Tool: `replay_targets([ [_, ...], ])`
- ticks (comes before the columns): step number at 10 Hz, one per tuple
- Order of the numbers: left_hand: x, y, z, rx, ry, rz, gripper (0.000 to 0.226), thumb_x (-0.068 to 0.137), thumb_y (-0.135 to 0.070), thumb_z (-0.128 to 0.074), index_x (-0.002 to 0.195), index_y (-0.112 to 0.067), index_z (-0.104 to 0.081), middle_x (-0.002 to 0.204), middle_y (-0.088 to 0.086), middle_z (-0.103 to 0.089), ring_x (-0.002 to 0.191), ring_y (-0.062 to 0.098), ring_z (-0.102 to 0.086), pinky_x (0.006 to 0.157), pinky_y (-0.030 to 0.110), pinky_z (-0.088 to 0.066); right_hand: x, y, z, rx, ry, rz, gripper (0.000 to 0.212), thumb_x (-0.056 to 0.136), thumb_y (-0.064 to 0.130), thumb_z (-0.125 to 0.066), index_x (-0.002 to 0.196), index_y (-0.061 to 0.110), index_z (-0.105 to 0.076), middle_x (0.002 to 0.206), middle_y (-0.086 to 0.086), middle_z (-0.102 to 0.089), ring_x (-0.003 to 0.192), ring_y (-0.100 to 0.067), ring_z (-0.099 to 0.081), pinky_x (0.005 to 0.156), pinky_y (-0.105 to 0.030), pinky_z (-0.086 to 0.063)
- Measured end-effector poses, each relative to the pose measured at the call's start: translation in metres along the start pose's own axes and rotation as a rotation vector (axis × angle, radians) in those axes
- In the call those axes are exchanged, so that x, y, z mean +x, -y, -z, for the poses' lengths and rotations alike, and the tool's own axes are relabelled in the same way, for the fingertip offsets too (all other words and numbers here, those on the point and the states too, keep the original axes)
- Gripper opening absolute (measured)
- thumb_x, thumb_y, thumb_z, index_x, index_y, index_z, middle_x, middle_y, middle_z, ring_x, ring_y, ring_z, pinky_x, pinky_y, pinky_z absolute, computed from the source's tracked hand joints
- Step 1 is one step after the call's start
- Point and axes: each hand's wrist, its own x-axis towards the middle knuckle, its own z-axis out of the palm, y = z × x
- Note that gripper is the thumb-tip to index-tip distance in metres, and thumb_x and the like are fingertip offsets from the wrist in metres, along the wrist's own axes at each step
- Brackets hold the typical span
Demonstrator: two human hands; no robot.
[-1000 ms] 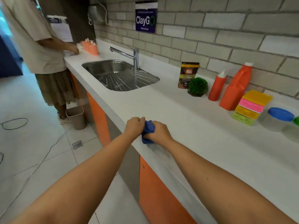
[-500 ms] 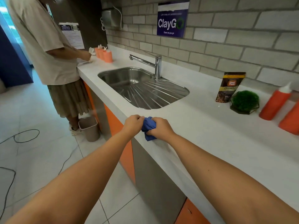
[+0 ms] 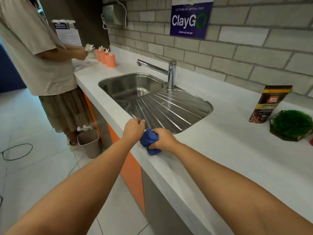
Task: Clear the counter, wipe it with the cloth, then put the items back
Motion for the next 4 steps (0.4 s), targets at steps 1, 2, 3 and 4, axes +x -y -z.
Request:
replay_targets([
  [1,0.023,-0.006,0.0,-0.034,-0.018,-0.023,0.031,0.097,-0.022,-0.039,0.087,0.0,-0.059,0.079,0.012,-0.056,0.08,0.026,-0.051,0.069,0.03,-0.036,0.016,-0.003,0.004,-0.011,0.096,0.049,0.026,0.07,0.018,-0.077,0.087,0.021,-0.058,0.086,0.002,-0.056,0.083,-0.017,-0.053,0.068,-0.026,-0.04],
  [2,0.04,-0.014,-0.01,-0.045,0.021,-0.057,0.029,0.097,-0.022,-0.041,0.081,-0.003,-0.055,0.072,0.007,-0.053,0.076,0.024,-0.049,0.066,0.029,-0.033,0.023,-0.003,0.007,-0.026,0.179,0.014,0.028,0.071,0.023,-0.078,0.076,0.03,-0.052,0.077,0.005,-0.054,0.078,-0.016,-0.053,0.064,-0.023,-0.042],
  [3,0.055,-0.029,-0.02,-0.084,0.065,-0.136,0.029,0.096,-0.022,-0.042,0.089,-0.001,-0.06,0.071,0.003,-0.054,0.078,0.022,-0.05,0.067,0.027,-0.033,0.028,-0.005,0.014,-0.05,0.26,-0.002,0.045,0.078,0.039,-0.072,0.117,0.023,-0.058,0.108,0.002,-0.062,0.101,-0.018,-0.057,0.09,-0.033,-0.047],
  [4,0.071,-0.047,-0.029,-0.079,0.122,-0.17,0.031,0.097,-0.022,-0.042,0.101,0.0,-0.062,0.091,0.012,-0.063,0.088,0.026,-0.055,0.071,0.025,-0.033,0.034,-0.009,0.022,0.085,0.186,-0.056,0.051,0.088,0.04,-0.06,0.134,0.02,-0.05,0.133,0.0,-0.056,0.12,-0.017,-0.052,0.106,-0.033,-0.039],
])
